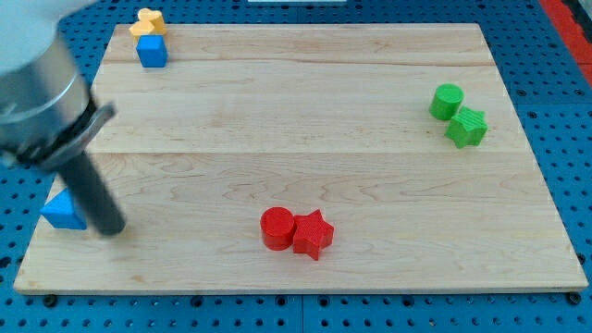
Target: Push the blue triangle towards top
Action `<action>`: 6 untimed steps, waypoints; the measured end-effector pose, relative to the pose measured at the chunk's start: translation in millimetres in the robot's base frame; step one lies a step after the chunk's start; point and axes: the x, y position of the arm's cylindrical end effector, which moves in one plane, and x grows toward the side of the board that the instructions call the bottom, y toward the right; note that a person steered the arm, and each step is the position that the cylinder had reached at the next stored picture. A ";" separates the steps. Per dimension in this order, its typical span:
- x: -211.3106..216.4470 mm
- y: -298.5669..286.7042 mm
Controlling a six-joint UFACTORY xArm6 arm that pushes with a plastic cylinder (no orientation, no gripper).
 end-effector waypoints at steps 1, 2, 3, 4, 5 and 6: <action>36.3 -82.1; 7.7 -77.2; -28.7 -59.0; -62.2 -47.2; -80.6 -14.7; -77.1 24.6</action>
